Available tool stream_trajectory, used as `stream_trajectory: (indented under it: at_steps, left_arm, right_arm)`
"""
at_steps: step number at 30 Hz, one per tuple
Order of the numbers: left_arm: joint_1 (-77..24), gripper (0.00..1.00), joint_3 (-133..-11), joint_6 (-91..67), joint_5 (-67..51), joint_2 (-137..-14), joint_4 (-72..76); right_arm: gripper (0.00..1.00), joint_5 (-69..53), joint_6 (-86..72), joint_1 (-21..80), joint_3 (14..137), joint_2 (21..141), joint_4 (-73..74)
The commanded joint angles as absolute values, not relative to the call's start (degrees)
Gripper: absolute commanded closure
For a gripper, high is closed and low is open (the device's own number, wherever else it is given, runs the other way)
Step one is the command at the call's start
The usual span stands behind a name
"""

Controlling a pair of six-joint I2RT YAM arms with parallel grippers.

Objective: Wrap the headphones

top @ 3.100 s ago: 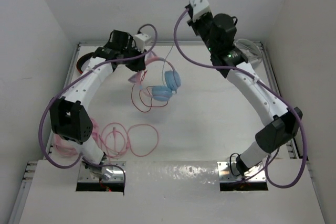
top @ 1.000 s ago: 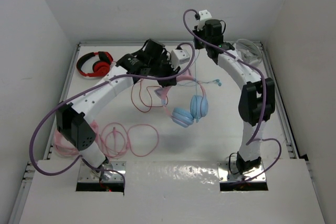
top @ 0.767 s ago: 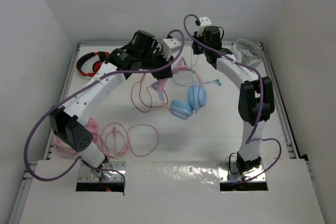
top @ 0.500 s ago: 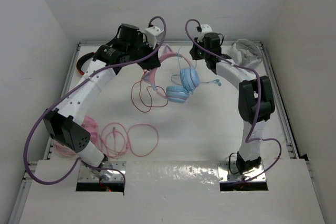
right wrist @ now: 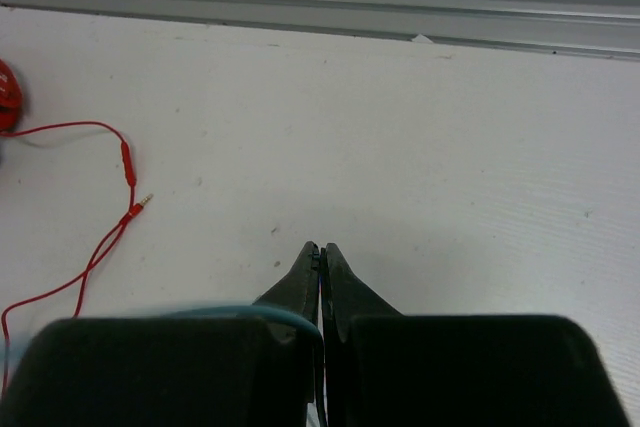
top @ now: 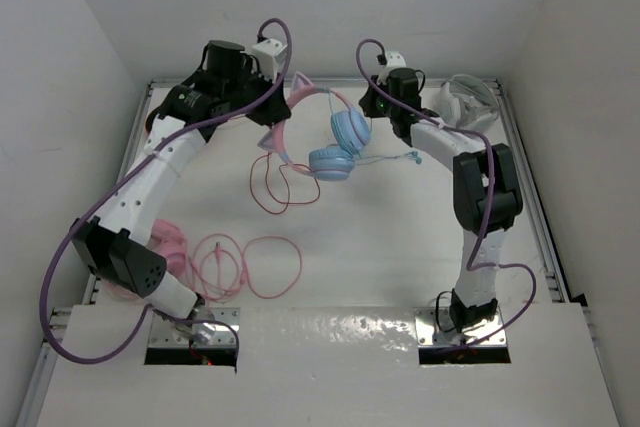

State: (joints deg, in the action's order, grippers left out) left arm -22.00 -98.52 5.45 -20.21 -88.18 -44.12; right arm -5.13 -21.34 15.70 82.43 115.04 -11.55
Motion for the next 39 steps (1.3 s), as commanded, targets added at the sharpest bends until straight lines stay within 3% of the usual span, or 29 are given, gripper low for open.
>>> stream_trajectory:
  at_steps: [1, 17, 18, 20, 21, 24, 39]
  left_arm:
    - [-21.1, 1.0, -98.5, 2.3, -21.0, -83.7, -39.4]
    - [-20.4, 1.0, -99.8, 0.5, -29.3, -86.3, -37.9]
    - [-20.1, 1.0, -99.8, -1.0, -30.5, -86.6, -37.4]
    - [-19.2, 1.0, -99.9, -3.8, -31.6, -87.2, -36.0]
    - [-17.8, 1.0, -100.1, -4.6, -32.5, -87.4, -35.5]
    - [-15.2, 1.0, -101.9, -7.3, -31.5, -88.2, -34.8]
    - [-12.8, 1.0, -118.9, -15.1, -30.1, -89.6, -40.5]
  right_arm:
    - [1.0, -4.7, -24.6, 14.6, 83.9, 116.6, -14.7]
    - [1.0, -9.6, -24.9, 16.9, 85.7, 120.8, -16.9]
    - [0.94, -11.4, -25.1, 17.1, 84.4, 120.6, -18.4]
    - [0.73, -14.7, -25.8, 17.6, 82.4, 120.2, -25.5]
    - [0.55, -17.1, -26.5, 18.3, 80.4, 120.0, -27.8]
    - [0.39, -18.4, -26.0, 20.2, 78.7, 120.2, -33.4]
    - [0.43, -8.8, -27.9, 24.3, 80.1, 128.6, -33.5]
